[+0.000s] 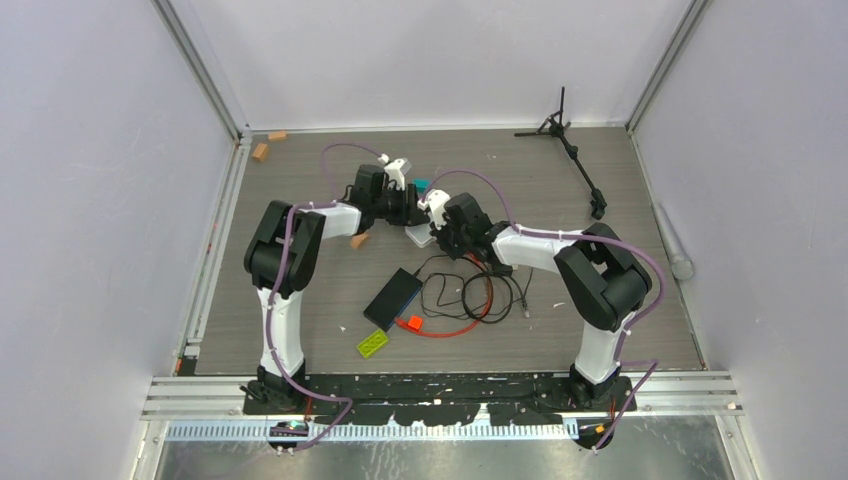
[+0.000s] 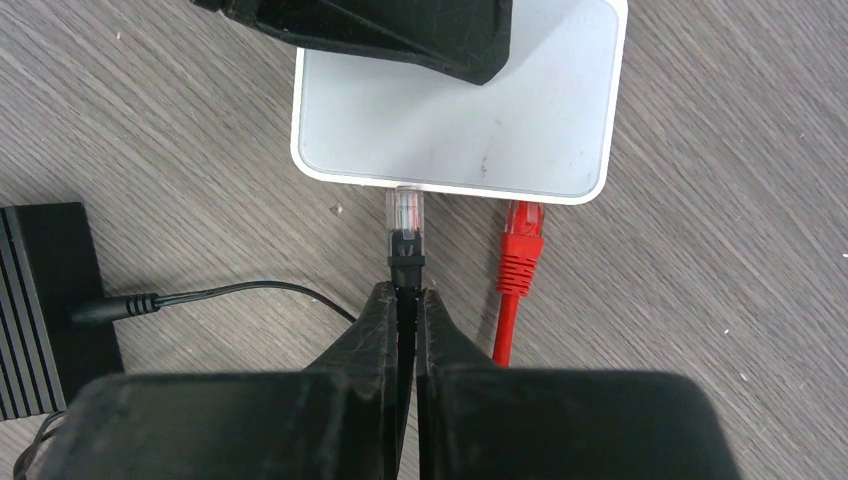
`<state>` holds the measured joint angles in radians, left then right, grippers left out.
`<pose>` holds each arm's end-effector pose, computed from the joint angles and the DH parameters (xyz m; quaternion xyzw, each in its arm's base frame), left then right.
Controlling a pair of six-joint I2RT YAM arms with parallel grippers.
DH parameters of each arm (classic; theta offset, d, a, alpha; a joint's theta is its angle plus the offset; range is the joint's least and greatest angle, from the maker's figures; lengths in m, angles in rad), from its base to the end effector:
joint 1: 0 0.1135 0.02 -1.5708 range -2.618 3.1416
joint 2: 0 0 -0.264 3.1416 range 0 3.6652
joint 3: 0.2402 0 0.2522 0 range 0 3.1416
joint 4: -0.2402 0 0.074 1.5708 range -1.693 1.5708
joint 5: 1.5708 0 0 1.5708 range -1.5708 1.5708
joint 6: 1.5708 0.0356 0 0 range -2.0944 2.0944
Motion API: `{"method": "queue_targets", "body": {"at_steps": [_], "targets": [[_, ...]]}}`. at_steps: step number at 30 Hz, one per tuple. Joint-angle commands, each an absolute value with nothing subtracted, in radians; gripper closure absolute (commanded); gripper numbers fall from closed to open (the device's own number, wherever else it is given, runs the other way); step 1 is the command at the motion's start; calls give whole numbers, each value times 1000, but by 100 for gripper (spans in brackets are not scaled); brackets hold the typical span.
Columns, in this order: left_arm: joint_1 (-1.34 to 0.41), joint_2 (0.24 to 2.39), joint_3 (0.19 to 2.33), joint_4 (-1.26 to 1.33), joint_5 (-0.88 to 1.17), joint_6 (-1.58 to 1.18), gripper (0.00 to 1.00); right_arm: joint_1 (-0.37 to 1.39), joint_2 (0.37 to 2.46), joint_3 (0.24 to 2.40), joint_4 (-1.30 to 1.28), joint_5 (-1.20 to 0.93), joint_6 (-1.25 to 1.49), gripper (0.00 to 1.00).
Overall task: Insert the plug into the switch port
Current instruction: Insert the connector into the switch port.
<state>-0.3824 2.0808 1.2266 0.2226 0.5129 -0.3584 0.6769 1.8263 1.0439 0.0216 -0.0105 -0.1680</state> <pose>0.4015 -0.1803 0.1366 0.1251 0.8611 -0.3693 0.3262 0.2976 0.2396 0.1632 -0.3787 0.8374 0.1038 0.3801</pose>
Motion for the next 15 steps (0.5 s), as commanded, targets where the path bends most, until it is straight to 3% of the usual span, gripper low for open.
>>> {"method": "queue_targets", "body": {"at_steps": [1,15], "targets": [[-385,2065,1188,141,451,-352,56,683,1799,1041,62,-34,-152,100],[-382,2063,1195,123,431,-358,56,704,1767,1020,26,41,-145,100]]}}
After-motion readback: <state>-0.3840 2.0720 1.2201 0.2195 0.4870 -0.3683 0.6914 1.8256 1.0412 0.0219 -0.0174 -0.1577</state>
